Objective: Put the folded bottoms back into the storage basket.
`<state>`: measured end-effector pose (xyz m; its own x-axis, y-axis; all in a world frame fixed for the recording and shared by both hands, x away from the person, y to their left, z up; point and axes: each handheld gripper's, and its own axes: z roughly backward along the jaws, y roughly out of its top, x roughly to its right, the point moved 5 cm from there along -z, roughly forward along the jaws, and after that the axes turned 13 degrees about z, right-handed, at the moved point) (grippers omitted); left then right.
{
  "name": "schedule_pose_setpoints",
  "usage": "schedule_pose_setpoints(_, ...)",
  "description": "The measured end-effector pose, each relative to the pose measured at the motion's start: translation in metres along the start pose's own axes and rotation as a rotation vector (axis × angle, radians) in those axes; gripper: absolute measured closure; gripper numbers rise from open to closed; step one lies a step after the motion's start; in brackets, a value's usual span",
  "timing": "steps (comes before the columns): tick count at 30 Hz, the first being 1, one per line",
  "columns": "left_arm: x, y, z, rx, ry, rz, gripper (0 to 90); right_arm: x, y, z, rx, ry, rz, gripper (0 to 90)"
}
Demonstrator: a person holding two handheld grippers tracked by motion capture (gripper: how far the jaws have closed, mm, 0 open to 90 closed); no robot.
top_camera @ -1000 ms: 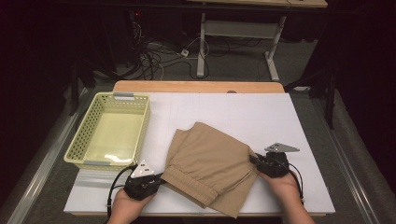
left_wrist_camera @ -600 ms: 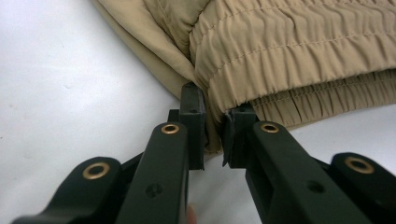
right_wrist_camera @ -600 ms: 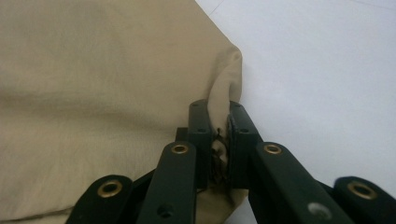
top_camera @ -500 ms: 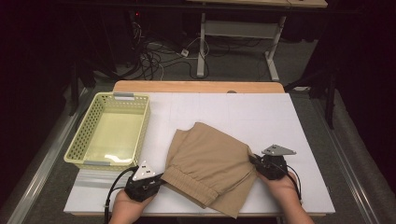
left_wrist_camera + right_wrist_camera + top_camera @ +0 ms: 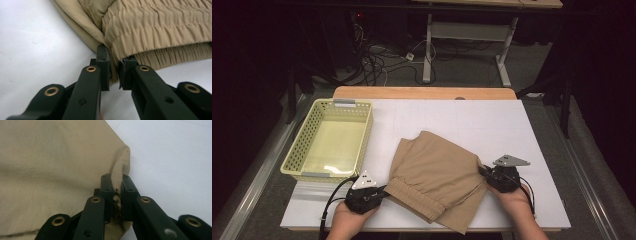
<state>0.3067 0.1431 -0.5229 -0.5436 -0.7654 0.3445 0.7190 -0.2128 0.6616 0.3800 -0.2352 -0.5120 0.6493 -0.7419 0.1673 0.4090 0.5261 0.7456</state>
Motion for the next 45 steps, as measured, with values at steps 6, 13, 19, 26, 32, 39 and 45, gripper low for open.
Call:
schedule_pose_setpoints(6,0.002,0.005,0.001,-0.045,0.019,0.009,79.5,0.001,0.001,0.005,0.049,0.016,-0.012,83.8)
schedule_pose_setpoints(13,0.016,0.021,0.004,-0.176,0.136,-0.083,79.8,0.002,0.007,0.012,0.105,-0.006,0.031,84.2)
schedule_pose_setpoints(19,0.021,0.035,0.010,-0.297,0.209,-0.124,80.0,-0.004,0.017,0.019,0.158,0.005,0.065,84.5)
schedule_pose_setpoints(26,0.021,0.040,0.012,-0.425,0.258,-0.134,80.0,-0.013,0.025,0.016,0.172,0.016,0.072,84.3)
schedule_pose_setpoints(32,0.017,0.040,0.004,-0.491,0.256,-0.134,80.0,-0.008,0.015,0.008,0.125,0.009,0.040,84.2)
schedule_pose_setpoints(39,0.013,0.041,0.002,-0.520,0.229,-0.125,80.0,-0.009,0.007,0.003,0.083,0.007,0.051,84.0)
schedule_pose_setpoints(45,0.008,0.043,0.000,-0.548,0.191,-0.102,79.8,-0.012,0.007,0.001,0.057,-0.011,0.079,84.0)
